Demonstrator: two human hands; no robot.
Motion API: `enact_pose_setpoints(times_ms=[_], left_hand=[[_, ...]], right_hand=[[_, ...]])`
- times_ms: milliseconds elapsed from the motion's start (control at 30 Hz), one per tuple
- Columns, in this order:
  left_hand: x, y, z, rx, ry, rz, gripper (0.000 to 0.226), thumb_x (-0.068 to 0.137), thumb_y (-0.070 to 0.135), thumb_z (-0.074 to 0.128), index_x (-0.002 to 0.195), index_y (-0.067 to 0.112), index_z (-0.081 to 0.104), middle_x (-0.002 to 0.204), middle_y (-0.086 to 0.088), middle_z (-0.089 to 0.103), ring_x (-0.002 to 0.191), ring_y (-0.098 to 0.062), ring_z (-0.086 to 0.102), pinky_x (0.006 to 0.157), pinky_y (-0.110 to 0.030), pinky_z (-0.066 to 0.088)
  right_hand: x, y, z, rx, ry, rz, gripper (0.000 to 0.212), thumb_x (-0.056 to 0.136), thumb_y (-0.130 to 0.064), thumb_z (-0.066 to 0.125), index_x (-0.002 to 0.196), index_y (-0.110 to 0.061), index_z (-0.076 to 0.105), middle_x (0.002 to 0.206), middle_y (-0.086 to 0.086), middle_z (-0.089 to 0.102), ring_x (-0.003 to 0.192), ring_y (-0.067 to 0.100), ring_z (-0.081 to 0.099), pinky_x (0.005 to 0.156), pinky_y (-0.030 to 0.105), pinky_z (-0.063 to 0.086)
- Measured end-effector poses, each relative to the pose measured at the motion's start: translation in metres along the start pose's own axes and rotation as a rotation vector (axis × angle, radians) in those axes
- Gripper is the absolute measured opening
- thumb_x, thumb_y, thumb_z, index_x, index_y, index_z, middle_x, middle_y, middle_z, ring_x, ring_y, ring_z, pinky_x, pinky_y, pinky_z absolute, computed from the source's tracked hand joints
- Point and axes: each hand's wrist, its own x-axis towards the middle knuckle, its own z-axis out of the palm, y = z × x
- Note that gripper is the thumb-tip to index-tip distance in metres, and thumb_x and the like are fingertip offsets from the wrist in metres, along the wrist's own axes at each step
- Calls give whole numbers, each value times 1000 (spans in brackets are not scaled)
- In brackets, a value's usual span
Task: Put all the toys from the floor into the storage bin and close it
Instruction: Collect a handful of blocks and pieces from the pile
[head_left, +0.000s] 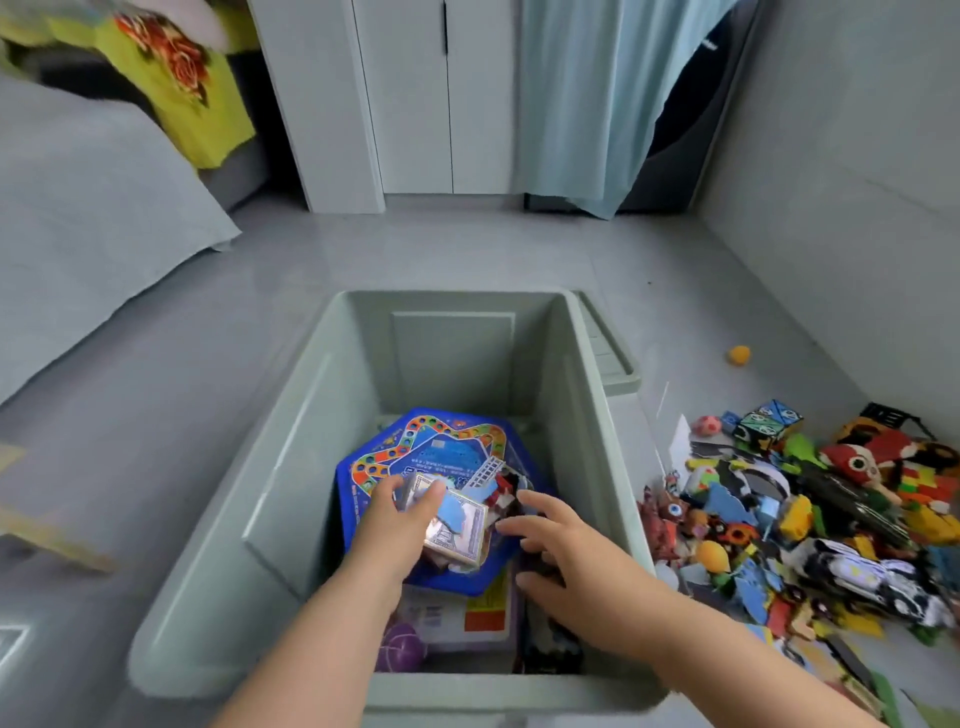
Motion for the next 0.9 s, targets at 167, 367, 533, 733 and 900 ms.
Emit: enact_pose_setpoints(times_ms=[167, 367, 533, 733, 900], left_hand=[[-30, 32, 5, -200, 58, 226, 35, 95, 34, 49, 126, 19, 53, 122, 2, 58, 116, -15, 53, 84, -15, 42], [-101, 65, 58, -872, -664, -159, 51, 90, 47, 39, 109, 11, 71, 106, -10, 72, 89, -23, 71, 85, -41, 55], [-156, 34, 139, -714, -982, -382, 51, 79, 46, 47, 102, 9, 73, 103, -15, 70, 83, -28, 67, 80, -40, 50], [-170, -47, 236, -308, -880, -594, 47, 94, 46, 39, 112, 10, 64, 101, -13, 69, 84, -25, 62, 74, -35, 49], [-159, -113, 276, -392, -611, -744, 41, 96, 41, 41, 113, 10, 61, 96, -12, 67, 84, -26, 60, 73, -35, 45]], right_hand=[[-66, 21, -29, 328, 188, -3, 25, 88, -9, 58, 101, -29, 65, 113, -23, 51, 90, 3, 62, 84, 15, 48], [-147, 120, -34, 633, 478, 526, 19, 86, -4, 61, 82, -19, 71, 86, 22, 68, 78, 35, 63, 83, 38, 51], [-196, 196, -4, 587, 586, 863, 21, 80, 8, 60, 77, -12, 67, 91, 20, 65, 66, 23, 54, 66, 31, 44], [-211, 261, 27, 228, 297, 886, 46, 78, -25, 68, 120, -27, 48, 124, 3, 44, 105, 17, 51, 88, 25, 42], [-177, 302, 34, -26, 319, 818, 76, 80, -35, 64, 143, -22, 23, 145, 5, 26, 131, 27, 31, 103, 32, 33]])
